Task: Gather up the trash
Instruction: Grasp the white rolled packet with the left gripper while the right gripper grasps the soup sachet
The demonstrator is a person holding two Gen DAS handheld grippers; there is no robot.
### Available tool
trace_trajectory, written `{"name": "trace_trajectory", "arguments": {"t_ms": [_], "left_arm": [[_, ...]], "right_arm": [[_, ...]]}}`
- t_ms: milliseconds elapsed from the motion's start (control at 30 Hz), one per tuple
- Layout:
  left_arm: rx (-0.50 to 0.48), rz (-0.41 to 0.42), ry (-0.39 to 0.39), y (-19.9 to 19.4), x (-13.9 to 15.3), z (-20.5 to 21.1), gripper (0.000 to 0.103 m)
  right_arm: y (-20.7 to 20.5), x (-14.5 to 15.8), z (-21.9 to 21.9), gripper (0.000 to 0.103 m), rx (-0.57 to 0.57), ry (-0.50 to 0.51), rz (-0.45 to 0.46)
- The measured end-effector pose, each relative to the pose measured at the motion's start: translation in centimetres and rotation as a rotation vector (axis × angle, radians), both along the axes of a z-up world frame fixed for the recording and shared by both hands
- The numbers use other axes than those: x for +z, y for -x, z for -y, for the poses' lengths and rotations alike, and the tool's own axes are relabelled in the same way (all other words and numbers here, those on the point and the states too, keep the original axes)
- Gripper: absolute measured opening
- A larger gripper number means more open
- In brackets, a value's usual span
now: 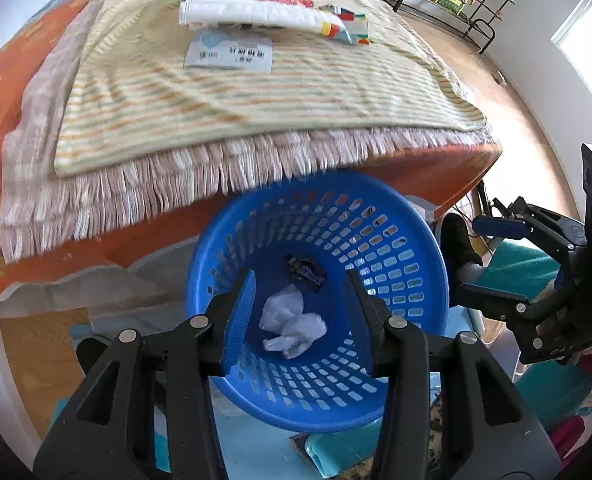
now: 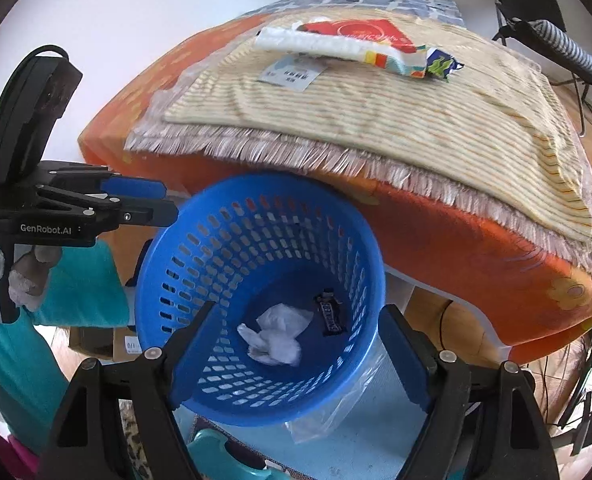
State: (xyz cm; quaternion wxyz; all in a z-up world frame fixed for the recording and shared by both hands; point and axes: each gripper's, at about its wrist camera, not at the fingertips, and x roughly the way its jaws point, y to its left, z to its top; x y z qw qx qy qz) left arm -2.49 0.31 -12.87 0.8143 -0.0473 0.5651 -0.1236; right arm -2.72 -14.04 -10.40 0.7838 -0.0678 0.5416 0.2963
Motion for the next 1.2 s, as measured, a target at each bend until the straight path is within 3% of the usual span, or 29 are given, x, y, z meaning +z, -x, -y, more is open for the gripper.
{"name": "trace_trajectory", "arguments": {"t_ms": [133,267,533,667,1000,1200], "left_arm": [[-0.010,0.039,-0.017,-1.2,1.3,0.0,0.046],[-0.011,0.083,-0.023,-2.9,2.9,0.0,0.062],[-0.051,0.153,-0.048,-7.8,5.9,0.5,0.062],[-0.051,0.191,-0.043,-10.7,7.0,0.4,0.075],[-0.033,0.219,-0.016,-17.4,7.7,-0.5,0.075],[-0.005,0.178,0.010,-21.2,6.4,-1.3,0.075]], "right_arm": [[-0.7,0.8,0.3,0.087,-0.027,-0.008,0.015],[-1.5,1.6,0.9,0.092,-0.065,-0.016,0.028],[-4.6,3.5,2.3,0.092,-0.146,-0.043,0.038],[-6.5,4.9,3.0,0.092,-0.183,-0.052,0.056],[-12.4,7.0,4.1,0.093,-0.250,-0.033,0.100],[-17.5,6.5,5.1,0.093,-0.334,-0.067,0.056]]}}
